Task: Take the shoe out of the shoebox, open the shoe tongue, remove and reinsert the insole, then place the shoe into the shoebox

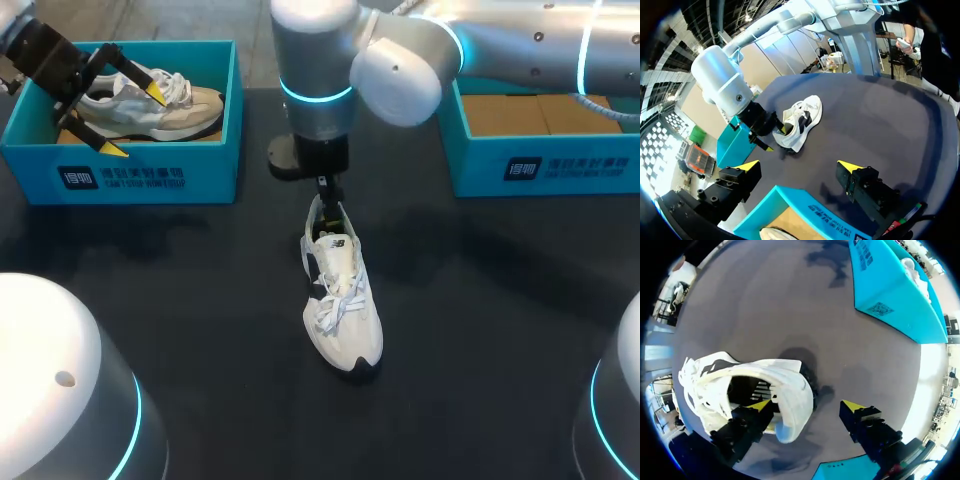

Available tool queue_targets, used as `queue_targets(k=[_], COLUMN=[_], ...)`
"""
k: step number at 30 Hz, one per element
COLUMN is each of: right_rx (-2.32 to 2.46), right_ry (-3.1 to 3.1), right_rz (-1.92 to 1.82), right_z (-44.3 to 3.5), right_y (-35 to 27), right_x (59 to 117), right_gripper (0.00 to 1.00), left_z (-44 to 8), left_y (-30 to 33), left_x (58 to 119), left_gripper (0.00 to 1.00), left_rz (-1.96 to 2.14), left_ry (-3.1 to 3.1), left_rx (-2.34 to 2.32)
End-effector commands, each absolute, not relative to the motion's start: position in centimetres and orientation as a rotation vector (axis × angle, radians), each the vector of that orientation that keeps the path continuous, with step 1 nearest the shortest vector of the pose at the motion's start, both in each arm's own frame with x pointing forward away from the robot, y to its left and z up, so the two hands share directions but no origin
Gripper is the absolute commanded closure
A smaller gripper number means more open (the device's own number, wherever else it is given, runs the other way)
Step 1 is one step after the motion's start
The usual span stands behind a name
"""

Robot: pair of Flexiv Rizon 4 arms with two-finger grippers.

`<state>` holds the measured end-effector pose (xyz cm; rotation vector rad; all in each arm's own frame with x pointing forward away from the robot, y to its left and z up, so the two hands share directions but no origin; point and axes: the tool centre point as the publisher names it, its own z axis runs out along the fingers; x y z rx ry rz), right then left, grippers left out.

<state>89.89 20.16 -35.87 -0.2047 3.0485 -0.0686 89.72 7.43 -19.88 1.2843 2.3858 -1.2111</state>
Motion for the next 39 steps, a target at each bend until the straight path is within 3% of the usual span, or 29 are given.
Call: queue_targets(k=[1,4,7,9,12,17,21,30,39], right_rx=[-0.204,-0.199,-0.194,-0.195,-0.194,-0.188,-0.170,-0.096,-0.024], right_ry=[3.059,3.063,3.065,3.068,3.081,3.095,3.104,3.103,3.092], right_rz=[-0.072,-0.072,-0.072,-0.075,-0.081,-0.095,-0.106,-0.088,-0.044], right_z=[-37.0,-37.1,-37.3,-37.5,-38.1,-38.5,-38.7,-36.9,-30.3], right_y=[20.5,20.4,20.3,20.4,20.6,21.0,21.1,21.1,20.6], right_x=[90.2,90.2,90.3,90.3,90.1,90.0,89.9,89.5,89.2], right_gripper=[0.25,0.27,0.38,0.50,0.55,0.70,1.00,1.00,1.00], left_z=[-19.8,-19.8,-19.8,-19.8,-19.8,-19.8,-19.8,-19.8,-19.8], left_y=[7.5,7.5,7.5,7.5,7.5,7.5,7.5,7.5,7.5], left_x=[89.8,89.8,89.8,89.8,89.8,89.8,89.8,89.8,89.8], left_gripper=[0.00,0.00,0.00,0.00,0.00,0.00,0.00,0.00,0.00], left_rz=[-1.209,-1.209,-1.209,-1.209,-1.209,-1.209,-1.209,-1.209,-1.209], left_ry=[2.388,2.388,2.388,2.388,2.388,2.388,2.388,2.388,2.388], left_rx=[1.287,1.287,1.287,1.287,1.287,1.287,1.287,1.287,1.287])
